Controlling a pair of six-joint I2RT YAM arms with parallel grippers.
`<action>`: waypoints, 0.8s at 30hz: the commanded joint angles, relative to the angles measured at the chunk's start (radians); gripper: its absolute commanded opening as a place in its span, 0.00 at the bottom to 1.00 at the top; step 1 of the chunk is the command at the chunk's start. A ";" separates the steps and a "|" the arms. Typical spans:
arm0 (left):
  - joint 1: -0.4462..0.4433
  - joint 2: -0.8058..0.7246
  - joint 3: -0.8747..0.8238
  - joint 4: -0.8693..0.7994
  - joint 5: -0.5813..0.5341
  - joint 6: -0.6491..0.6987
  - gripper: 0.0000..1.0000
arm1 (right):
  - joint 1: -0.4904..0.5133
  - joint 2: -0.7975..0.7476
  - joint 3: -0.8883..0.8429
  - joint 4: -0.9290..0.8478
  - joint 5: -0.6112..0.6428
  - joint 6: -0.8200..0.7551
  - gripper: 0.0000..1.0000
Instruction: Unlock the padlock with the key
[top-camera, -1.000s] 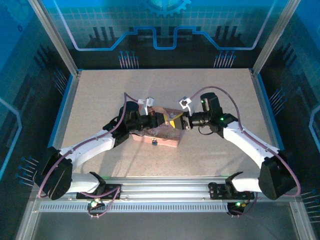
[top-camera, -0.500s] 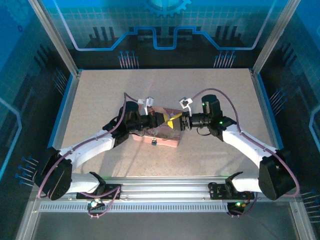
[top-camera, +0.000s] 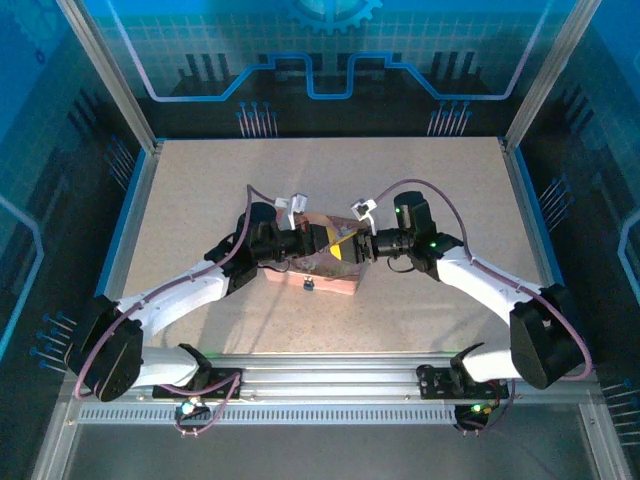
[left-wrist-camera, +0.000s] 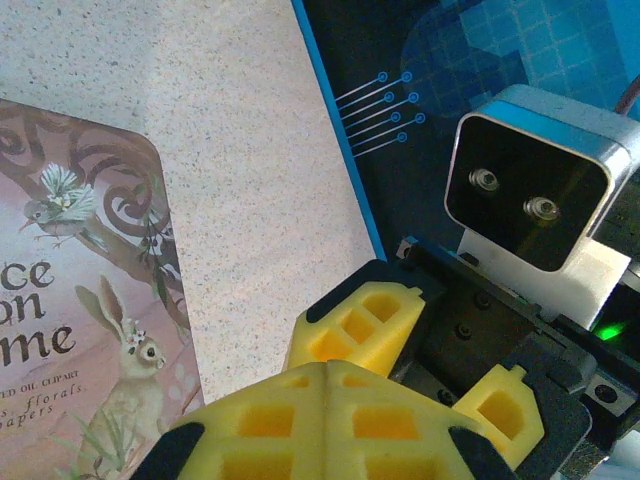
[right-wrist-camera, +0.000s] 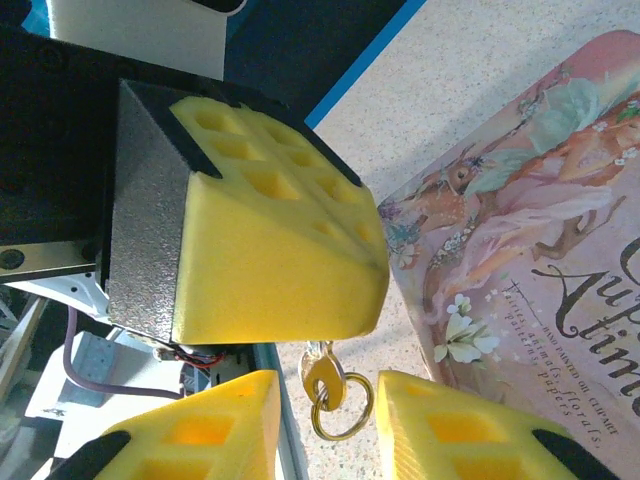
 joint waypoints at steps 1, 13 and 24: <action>-0.007 -0.032 0.008 0.001 0.003 0.019 0.00 | 0.016 0.010 0.019 0.032 -0.014 0.009 0.27; -0.008 -0.056 0.017 -0.044 -0.021 0.049 0.00 | 0.009 -0.010 0.015 -0.009 0.012 -0.018 0.01; -0.005 -0.105 0.027 -0.155 -0.090 0.108 0.41 | -0.001 -0.035 0.022 -0.138 0.076 -0.092 0.00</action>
